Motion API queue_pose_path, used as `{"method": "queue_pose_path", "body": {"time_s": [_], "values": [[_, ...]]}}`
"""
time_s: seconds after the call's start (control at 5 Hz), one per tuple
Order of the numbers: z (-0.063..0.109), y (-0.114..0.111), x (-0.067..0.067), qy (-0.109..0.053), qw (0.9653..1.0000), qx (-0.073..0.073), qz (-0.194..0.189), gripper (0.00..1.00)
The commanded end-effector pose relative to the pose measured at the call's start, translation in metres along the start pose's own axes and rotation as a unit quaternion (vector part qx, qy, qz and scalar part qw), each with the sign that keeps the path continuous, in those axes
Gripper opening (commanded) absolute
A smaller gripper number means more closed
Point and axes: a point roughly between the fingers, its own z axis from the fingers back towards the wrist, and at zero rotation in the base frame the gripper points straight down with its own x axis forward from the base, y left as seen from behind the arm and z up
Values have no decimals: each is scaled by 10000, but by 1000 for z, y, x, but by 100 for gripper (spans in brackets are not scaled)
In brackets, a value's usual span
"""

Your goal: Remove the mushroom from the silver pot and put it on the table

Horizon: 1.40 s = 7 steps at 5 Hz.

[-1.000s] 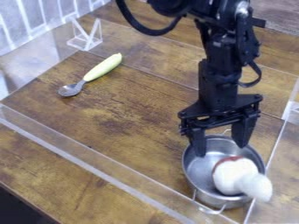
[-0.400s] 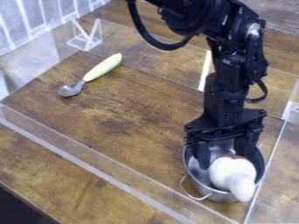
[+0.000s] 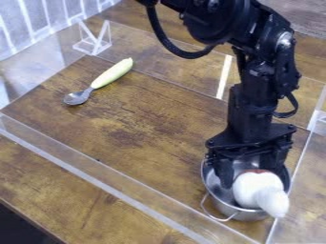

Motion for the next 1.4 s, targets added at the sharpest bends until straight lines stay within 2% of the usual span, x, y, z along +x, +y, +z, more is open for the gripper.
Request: {"method": "queue_pose_path", "body": {"time_s": [0.0,0.8,1.2], "values": [[15,-4,-4,-122,9998,-140,-113,100],[14,-3,-10,-291,9993,-24,-215,100],[12,-1,-7,-343,9991,32,-245,100]]}}
